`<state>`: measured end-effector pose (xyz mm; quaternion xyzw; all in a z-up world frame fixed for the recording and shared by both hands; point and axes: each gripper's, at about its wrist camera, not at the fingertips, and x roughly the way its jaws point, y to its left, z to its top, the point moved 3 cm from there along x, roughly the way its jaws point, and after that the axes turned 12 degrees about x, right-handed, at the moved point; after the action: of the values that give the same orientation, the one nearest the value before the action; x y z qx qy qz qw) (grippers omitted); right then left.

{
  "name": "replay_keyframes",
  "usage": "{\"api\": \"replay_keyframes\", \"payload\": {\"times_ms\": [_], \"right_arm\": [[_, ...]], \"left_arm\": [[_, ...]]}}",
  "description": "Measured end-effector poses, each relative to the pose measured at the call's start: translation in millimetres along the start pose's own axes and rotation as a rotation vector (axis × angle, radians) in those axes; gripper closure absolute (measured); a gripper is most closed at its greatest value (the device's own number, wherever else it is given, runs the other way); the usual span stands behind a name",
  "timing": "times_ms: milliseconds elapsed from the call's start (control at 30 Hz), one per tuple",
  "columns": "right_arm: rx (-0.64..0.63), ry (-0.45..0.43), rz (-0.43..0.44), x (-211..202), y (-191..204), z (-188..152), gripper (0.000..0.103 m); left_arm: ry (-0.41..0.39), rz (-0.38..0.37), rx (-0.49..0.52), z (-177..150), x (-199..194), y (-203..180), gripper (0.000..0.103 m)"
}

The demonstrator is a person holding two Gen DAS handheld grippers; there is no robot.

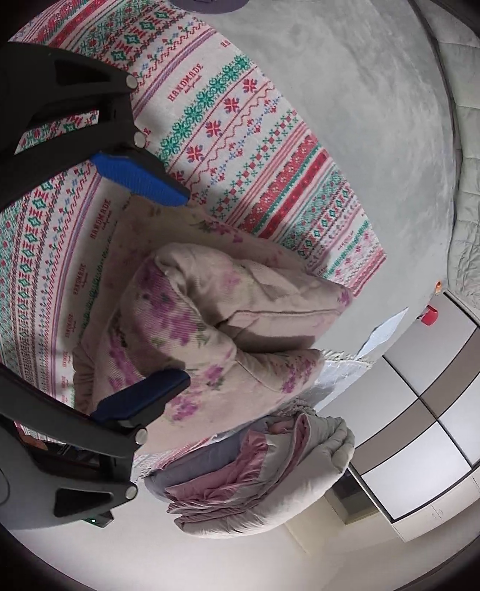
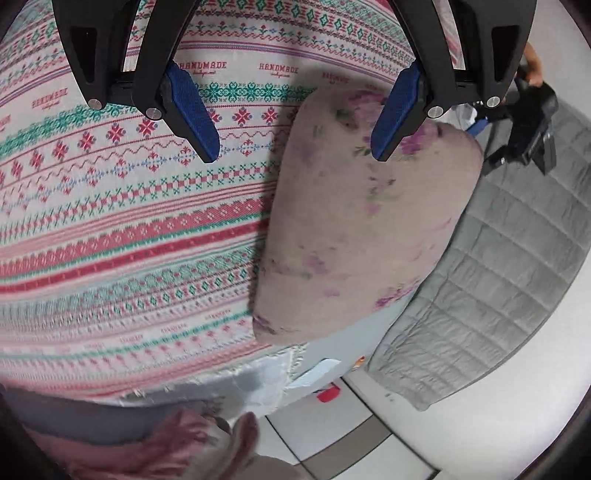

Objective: Fold large clothes

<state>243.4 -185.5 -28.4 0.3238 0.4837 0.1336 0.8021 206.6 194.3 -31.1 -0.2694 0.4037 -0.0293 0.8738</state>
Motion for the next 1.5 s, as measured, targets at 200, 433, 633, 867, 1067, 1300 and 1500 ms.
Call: {"api": "replay_keyframes", "payload": {"times_ms": [200,433,633,867,1067,1300,1500], "right_arm": [[0.138,0.043,0.167,22.7,-7.5,11.1,0.018],[0.260,0.111,0.213,59.2,-12.3,21.5,0.007],[0.300,0.148,0.242,83.4,-6.7,45.0,0.000],[0.288,0.191,0.295,116.9,-1.6,68.3,0.000],[0.244,0.275,0.292,144.1,7.0,97.6,0.000],[0.175,0.305,0.192,179.6,21.3,121.5,0.000],[0.096,0.267,0.194,183.9,36.4,111.2,0.002]], "left_arm": [[0.058,0.026,-0.008,-11.3,28.1,14.5,0.008],[0.127,0.011,-0.036,-19.1,60.1,23.8,0.002],[0.147,-0.051,-0.083,-19.4,73.0,30.9,0.000],[0.148,-0.060,-0.111,-20.8,77.1,31.1,0.000],[0.160,-0.084,-0.126,-20.6,78.8,35.0,0.000],[0.163,-0.087,-0.139,-19.7,83.9,37.7,0.000],[0.121,-0.078,-0.114,-18.4,80.2,27.3,0.028]]}}
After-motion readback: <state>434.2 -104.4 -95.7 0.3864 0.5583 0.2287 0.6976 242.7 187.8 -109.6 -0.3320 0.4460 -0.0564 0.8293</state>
